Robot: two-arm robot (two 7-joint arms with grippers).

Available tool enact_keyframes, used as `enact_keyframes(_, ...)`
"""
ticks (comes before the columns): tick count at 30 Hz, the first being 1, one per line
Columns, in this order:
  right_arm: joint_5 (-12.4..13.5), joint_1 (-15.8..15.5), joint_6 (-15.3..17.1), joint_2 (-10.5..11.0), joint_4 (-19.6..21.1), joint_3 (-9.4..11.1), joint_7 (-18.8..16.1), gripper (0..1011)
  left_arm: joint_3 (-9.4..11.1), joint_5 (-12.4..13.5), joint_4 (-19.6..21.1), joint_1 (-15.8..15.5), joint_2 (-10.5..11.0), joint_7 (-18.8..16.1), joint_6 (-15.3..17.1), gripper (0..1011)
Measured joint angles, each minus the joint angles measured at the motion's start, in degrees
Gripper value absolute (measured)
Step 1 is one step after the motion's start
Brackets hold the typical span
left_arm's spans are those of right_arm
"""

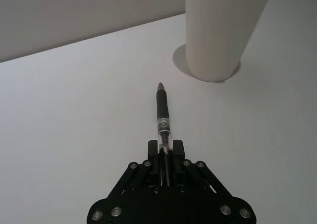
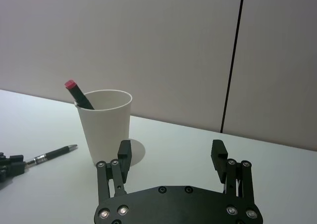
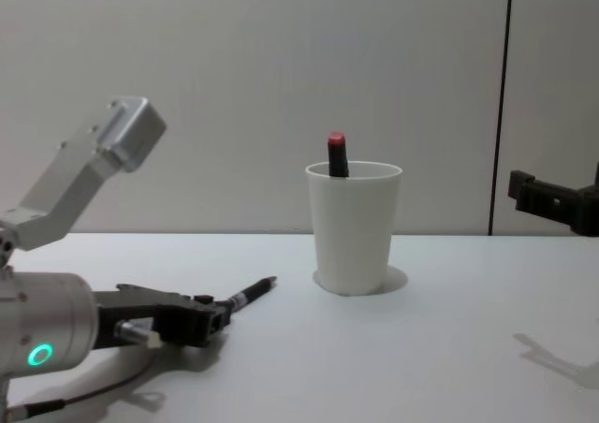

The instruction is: Place the pen into the pen holder.

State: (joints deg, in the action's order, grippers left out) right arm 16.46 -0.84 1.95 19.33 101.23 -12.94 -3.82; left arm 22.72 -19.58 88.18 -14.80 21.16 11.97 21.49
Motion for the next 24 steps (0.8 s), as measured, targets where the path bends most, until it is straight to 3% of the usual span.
enact_keyframes(15,0.0,0.0,0.0,0.0,0.0,0.0,0.0,1001,-4.44,0.52,1.9,5.12,1.3,-1.94,-7.67,178)
enact_keyframes(24,0.0,0.0,0.0,0.0,0.0,0.0,0.0,1001,-6.03,0.91,3.95,6.85,1.45,-2.07,-12.1,178)
